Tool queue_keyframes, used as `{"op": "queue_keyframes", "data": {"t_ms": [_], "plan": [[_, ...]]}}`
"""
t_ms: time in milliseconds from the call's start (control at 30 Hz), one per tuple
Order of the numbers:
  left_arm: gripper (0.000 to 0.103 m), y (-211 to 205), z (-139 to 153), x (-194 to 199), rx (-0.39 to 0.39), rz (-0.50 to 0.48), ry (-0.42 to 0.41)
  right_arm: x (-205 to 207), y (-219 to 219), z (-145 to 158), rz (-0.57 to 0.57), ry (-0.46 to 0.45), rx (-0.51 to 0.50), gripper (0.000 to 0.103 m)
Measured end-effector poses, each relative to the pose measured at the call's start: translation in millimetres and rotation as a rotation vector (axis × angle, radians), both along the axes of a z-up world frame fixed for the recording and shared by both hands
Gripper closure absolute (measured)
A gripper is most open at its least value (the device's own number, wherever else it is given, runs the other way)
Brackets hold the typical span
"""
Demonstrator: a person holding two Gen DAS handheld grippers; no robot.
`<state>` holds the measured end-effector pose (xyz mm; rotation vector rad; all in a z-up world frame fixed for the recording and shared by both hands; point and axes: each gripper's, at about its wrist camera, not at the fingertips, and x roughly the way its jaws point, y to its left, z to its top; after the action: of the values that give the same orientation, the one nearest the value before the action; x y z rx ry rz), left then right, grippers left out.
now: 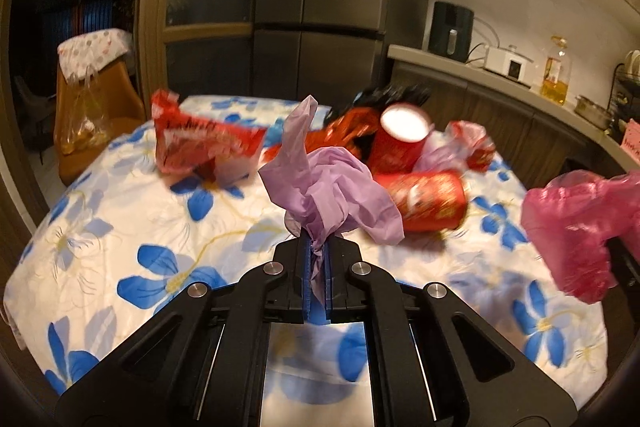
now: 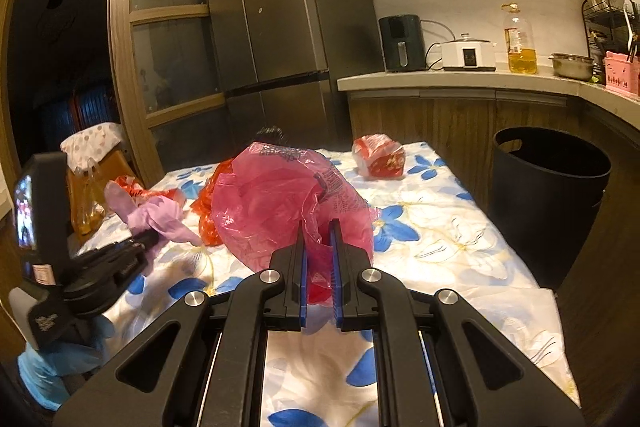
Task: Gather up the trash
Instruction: 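Carry the purple and pink bags in both tools over the black bin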
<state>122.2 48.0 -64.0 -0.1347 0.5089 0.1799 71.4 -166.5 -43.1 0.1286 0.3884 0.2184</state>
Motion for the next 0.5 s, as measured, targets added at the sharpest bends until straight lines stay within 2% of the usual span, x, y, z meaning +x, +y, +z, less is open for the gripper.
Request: {"op": "queue_keyframes", "data": {"t_ms": [233,500], "plan": [[0.099,-38.5,33.2,-0.2,0.017,-0.070,-0.055,-3.6,-30.7,15.9,-0.070,-0.042,0.022,0.093],[0.099,-98.1,59.0,13.7,0.026,-0.200,-0.096,-1.0,-76.0,34.5,-0.184,-0.086,0.037,0.093]]}}
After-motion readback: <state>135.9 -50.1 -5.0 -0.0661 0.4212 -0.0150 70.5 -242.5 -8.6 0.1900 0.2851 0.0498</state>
